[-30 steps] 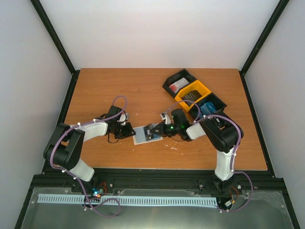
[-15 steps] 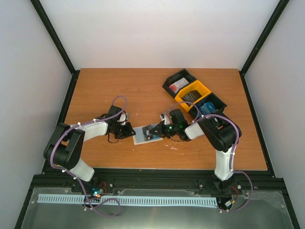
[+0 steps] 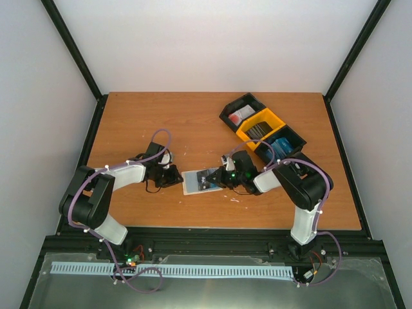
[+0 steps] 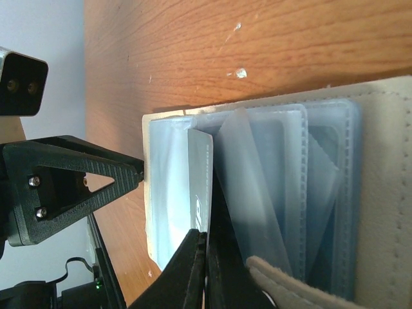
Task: Put the credit cards into the card holder
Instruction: Insert the credit card into the card holder, then close the card holder at the center of the board.
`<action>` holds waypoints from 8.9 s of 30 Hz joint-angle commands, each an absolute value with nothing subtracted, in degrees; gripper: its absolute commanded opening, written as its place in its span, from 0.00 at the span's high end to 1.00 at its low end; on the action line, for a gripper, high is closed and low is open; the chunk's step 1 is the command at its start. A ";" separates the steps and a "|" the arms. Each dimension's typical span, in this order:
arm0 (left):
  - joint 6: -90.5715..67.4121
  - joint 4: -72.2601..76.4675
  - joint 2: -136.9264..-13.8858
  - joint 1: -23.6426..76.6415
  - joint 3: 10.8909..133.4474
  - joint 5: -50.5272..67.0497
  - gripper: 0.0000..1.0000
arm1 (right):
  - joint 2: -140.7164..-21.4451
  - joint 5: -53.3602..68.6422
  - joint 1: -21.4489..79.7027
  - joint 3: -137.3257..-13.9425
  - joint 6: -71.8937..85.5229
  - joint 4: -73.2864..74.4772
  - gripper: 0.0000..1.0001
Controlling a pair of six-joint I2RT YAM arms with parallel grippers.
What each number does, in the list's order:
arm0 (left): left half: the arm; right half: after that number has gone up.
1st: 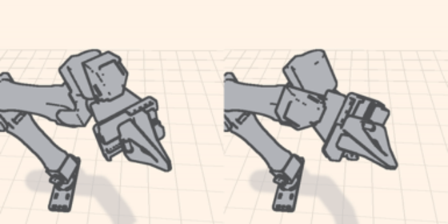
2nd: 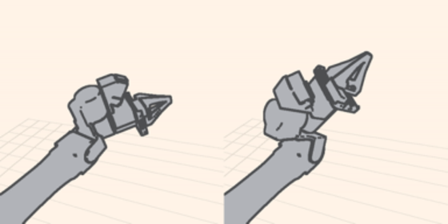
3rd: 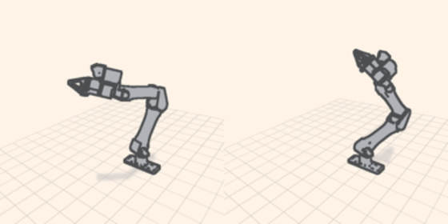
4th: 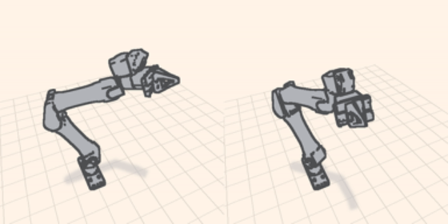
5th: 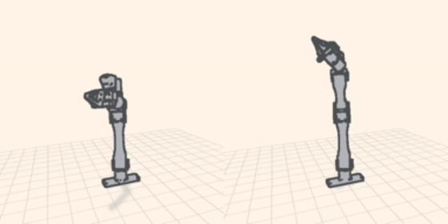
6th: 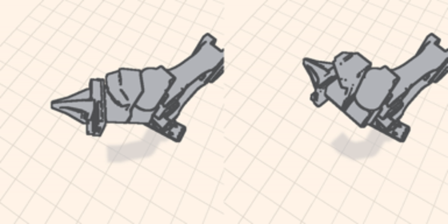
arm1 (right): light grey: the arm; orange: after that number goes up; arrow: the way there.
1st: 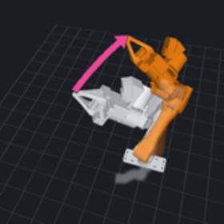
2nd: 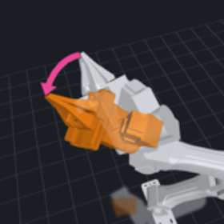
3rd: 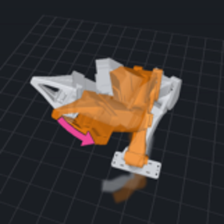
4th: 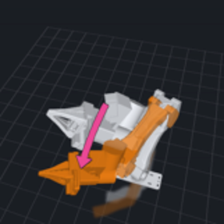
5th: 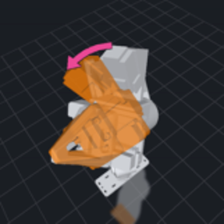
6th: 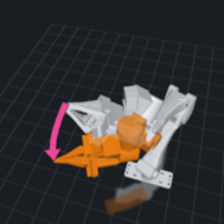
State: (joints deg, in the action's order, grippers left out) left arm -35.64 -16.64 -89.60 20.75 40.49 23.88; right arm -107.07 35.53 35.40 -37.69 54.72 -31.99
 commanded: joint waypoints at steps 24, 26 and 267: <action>-36.51 -17.99 -94.86 21.58 40.72 22.15 0.83 | -107.86 32.87 35.92 -37.02 57.34 -27.88 0.97; -36.67 -18.05 -95.17 21.62 40.76 21.98 0.84 | -106.53 31.04 35.83 -36.39 57.03 -26.54 0.97; -28.17 -11.42 -104.53 21.71 52.17 53.35 0.45 | -94.25 -6.25 36.04 -59.07 38.75 38.99 0.44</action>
